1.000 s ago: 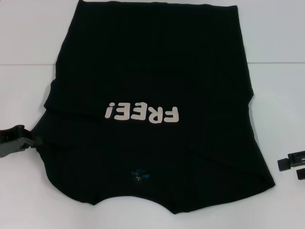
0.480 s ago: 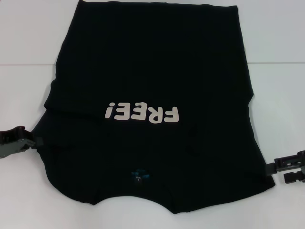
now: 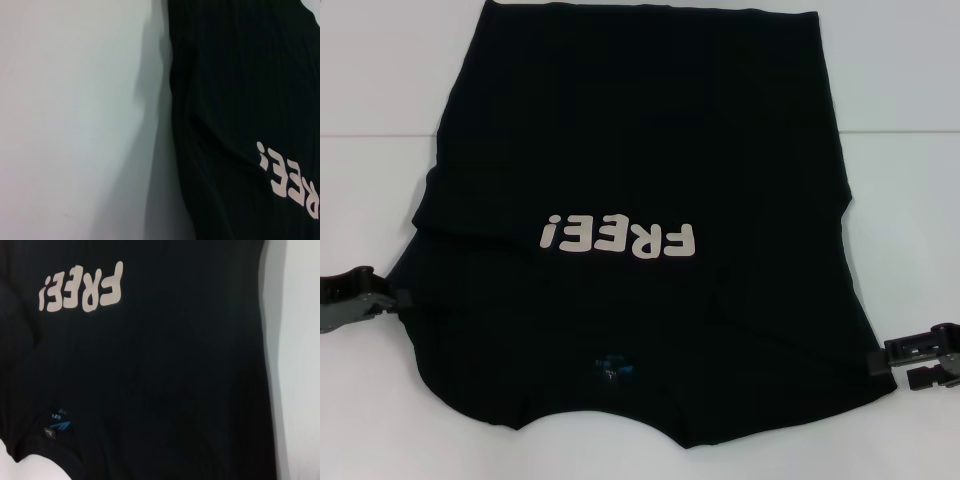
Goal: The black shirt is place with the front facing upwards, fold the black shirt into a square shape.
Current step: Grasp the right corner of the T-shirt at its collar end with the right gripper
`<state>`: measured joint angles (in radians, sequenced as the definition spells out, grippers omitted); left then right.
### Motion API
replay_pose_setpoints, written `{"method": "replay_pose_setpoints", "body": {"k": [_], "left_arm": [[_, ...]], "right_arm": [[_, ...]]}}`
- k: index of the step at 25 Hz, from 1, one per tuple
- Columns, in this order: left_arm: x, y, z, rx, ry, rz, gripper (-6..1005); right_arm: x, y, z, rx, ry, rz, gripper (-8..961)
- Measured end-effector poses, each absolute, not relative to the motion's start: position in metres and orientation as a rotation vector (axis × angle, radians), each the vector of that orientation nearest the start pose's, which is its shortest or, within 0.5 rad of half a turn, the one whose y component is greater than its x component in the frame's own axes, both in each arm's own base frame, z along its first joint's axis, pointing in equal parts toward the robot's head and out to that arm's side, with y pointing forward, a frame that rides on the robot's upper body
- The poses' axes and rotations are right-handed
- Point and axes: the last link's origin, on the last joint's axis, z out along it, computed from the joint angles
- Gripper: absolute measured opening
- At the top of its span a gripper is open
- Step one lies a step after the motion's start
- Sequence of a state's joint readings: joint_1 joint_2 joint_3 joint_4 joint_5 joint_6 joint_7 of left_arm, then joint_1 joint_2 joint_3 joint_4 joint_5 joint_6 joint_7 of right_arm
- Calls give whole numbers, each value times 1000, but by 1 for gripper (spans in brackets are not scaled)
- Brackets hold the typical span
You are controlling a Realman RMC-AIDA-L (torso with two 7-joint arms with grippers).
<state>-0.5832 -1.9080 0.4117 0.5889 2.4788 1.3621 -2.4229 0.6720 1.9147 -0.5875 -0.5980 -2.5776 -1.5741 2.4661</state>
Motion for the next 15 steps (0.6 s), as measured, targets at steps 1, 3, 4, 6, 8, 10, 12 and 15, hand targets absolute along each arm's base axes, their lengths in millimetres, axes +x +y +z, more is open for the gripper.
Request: {"method": "replay_pose_setpoints", "body": {"k": [1,3,4,6,8,10,12,15], "left_arm": [[-355,349,72,2426,2525,515,36],[-355,349,71,2427,2524,515,36],[-355,350,71,2428,2523,515,36],[-354,350,71,2428,2522,516,36],[-354,350,71,2428,2522,516,36],[-355,349,71,2428,2522,516,36],[-355,349,71,2427,2523,516,36],[-355,349,71,2426,2523,516,36]], "right_arm": [[313,344,46,-2213,2001,45,912],[313,344,44,-2214,1997,38,912],[312,344,43,-2217,1997,37,912],[311,344,41,-2222,1996,34,912],[311,345,40,-2225,1989,27,912],[310,346,38,-2231,1982,18,912],[309,346,37,-2235,1979,13,912],[308,347,37,-2238,1976,12,912]]}}
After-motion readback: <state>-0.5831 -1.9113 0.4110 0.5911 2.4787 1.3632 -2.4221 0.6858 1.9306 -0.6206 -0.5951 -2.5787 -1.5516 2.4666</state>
